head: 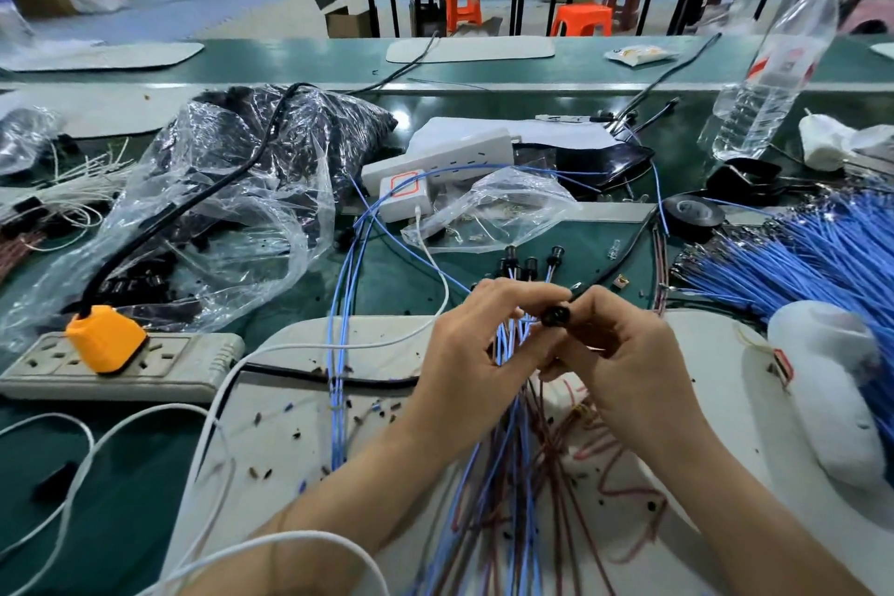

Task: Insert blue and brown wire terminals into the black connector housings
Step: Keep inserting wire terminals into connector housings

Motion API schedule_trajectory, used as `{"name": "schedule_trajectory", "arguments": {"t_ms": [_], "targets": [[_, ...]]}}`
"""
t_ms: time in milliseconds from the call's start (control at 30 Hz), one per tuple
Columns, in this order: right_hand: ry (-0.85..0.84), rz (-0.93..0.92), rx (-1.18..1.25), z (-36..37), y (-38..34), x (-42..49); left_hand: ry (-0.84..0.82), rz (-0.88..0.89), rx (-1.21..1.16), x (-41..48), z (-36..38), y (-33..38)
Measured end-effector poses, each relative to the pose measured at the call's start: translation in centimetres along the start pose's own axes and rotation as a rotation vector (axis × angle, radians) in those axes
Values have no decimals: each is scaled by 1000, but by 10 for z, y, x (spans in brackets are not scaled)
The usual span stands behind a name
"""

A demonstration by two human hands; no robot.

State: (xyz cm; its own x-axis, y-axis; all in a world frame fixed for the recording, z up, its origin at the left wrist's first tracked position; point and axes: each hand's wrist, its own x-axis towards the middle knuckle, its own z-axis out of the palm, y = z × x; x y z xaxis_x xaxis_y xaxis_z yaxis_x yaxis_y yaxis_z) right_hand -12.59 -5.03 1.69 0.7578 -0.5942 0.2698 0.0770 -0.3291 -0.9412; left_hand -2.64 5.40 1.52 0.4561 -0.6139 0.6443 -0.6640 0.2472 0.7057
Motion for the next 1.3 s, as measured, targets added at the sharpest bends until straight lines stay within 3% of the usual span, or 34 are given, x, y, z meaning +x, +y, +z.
{"name": "schedule_trajectory", "arguments": {"t_ms": [233, 1300], "targets": [[-8, -36, -9, 1, -2, -1, -3, -67, -50, -2, 1, -1], [45, -198, -175, 3, -2, -3, -4, -52, -138, -2, 4, 0]]}}
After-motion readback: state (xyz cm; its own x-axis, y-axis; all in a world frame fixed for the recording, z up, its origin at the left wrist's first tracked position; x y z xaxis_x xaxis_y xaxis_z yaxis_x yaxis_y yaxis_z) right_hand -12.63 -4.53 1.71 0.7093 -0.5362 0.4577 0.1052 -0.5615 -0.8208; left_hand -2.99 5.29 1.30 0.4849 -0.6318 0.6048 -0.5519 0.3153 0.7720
